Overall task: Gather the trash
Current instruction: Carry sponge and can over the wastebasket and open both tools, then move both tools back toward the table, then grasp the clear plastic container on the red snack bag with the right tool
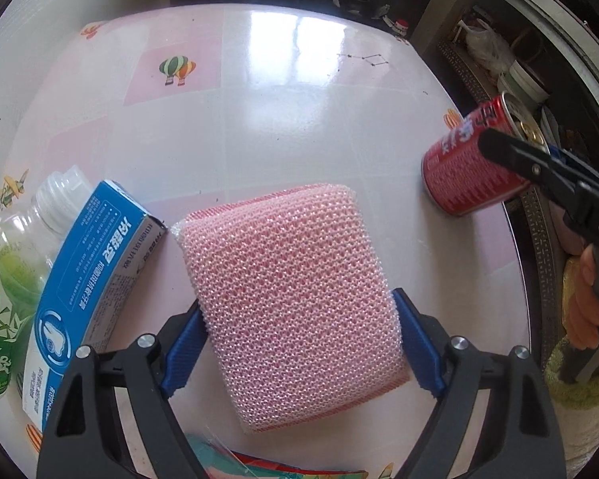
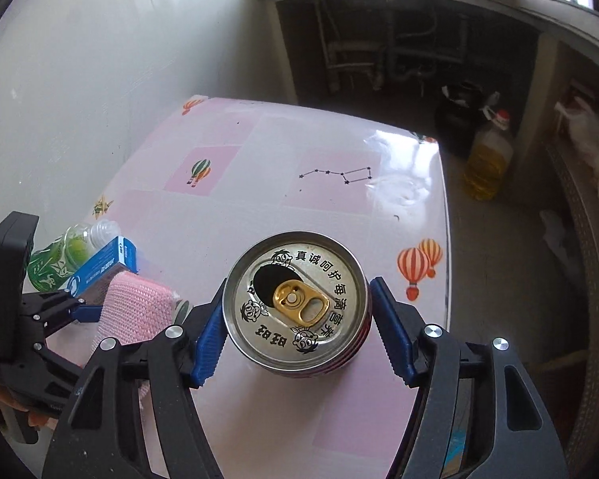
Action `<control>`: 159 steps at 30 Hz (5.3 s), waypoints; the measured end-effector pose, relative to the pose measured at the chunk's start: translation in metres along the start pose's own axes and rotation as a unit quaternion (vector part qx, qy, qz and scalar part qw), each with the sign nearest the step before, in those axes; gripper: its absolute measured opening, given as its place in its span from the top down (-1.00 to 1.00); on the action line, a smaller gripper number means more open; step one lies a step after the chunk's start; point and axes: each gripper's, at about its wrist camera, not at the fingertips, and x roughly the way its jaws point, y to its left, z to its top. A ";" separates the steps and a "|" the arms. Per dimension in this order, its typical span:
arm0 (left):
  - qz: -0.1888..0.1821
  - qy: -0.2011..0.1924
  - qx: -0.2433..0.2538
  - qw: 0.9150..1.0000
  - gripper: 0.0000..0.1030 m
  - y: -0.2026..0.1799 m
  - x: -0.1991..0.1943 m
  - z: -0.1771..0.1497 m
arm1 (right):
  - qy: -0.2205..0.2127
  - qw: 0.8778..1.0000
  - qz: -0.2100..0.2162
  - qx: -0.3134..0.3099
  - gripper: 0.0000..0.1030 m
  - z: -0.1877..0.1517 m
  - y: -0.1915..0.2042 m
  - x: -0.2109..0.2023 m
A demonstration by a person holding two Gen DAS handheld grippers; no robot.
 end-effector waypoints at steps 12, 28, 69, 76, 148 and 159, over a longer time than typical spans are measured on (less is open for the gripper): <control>-0.072 -0.066 0.080 0.992 -0.62 -0.086 -0.075 -0.041 | -0.046 0.992 -0.036 0.108 -0.23 -0.085 -0.054 -0.111; -0.174 0.010 0.224 0.959 -0.65 -0.312 -0.020 -0.082 | -0.026 0.911 -0.163 0.378 -0.23 -0.297 -0.177 -0.194; -0.165 -0.035 0.140 0.976 -0.82 -0.320 0.006 -0.083 | 0.034 0.900 -0.137 0.413 -0.50 -0.315 -0.232 -0.089; -0.160 -0.057 0.134 0.976 -0.82 -0.273 -0.025 -0.111 | 0.029 0.898 -0.138 0.417 -0.50 -0.338 -0.211 -0.119; 0.011 -0.194 -0.128 0.973 -0.85 0.081 -0.129 -0.297 | 0.122 0.987 0.033 -0.101 -0.62 -0.115 0.263 0.042; 0.062 -0.192 -0.108 0.973 -0.78 0.076 -0.118 -0.264 | 0.046 0.995 0.078 -0.031 -0.60 -0.109 0.209 -0.027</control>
